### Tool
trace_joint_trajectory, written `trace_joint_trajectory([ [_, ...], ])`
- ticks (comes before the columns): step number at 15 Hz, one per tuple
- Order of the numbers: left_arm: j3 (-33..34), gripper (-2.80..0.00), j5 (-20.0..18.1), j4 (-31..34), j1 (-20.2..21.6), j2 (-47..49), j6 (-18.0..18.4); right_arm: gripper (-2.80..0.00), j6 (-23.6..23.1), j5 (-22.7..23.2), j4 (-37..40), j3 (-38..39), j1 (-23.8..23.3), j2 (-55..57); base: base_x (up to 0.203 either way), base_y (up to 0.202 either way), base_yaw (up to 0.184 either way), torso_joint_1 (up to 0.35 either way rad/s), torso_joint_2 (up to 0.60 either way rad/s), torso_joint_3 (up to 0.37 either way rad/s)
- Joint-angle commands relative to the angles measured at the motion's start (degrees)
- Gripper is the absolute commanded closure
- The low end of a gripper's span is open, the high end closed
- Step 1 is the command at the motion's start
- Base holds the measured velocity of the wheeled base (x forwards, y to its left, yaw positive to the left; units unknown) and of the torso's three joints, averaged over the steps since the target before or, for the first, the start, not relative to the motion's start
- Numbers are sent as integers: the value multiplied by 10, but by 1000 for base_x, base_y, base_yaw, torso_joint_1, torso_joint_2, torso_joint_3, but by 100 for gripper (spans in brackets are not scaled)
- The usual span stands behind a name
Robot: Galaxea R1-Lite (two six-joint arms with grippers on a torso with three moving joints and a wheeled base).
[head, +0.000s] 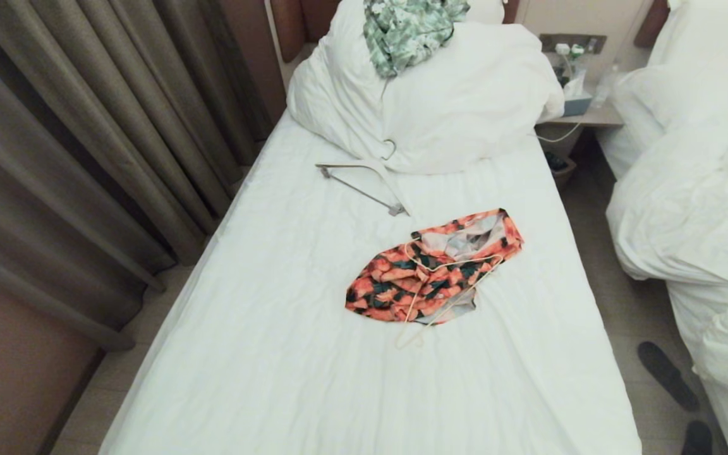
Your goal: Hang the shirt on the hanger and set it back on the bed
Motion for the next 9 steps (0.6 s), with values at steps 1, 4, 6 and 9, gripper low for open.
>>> trace_joint_trajectory([
  [1,54,0,-27,0,10,-71,23,0,-1,-1,22,17,-21,-89,0,0,0,0,0,0],
  [4,96,0,-44,0,11,-114,75,0,-1,3,46,78,-33,-171,0,0,0,0,0,0],
  [6,131,0,-45,0,11,-134,119,0,-2,16,54,108,-36,-205,0,0,0,0,0,0],
  [9,185,0,-43,-22,10,-134,152,0,-2,58,72,153,-44,-246,0,0,0,0,0,0],
])
